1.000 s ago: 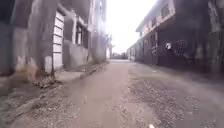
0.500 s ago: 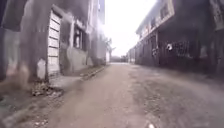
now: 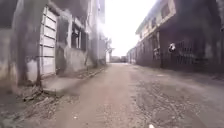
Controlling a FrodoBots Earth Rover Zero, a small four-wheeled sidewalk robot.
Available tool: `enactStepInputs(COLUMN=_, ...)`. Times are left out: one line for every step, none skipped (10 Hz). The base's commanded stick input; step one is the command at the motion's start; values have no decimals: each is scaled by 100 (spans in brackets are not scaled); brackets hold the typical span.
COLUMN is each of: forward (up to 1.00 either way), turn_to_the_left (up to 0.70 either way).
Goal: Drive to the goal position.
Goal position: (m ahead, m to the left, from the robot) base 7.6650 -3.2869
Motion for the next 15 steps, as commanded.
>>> enactStepInputs(forward=50, turn_to_the_left=0)
enactStepInputs(forward=50, turn_to_the_left=0)
enactStepInputs(forward=50, turn_to_the_left=0)
enactStepInputs(forward=50, turn_to_the_left=0)
enactStepInputs(forward=50, turn_to_the_left=0)
enactStepInputs(forward=50, turn_to_the_left=0)
enactStepInputs(forward=50, turn_to_the_left=0)
enactStepInputs(forward=50, turn_to_the_left=0)
enactStepInputs(forward=50, turn_to_the_left=0)
enactStepInputs(forward=50, turn_to_the_left=0)
enactStepInputs(forward=50, turn_to_the_left=0)
enactStepInputs(forward=50, turn_to_the_left=0)
enactStepInputs(forward=50, turn_to_the_left=0)
enactStepInputs(forward=50, turn_to_the_left=0)
enactStepInputs(forward=50, turn_to_the_left=0)
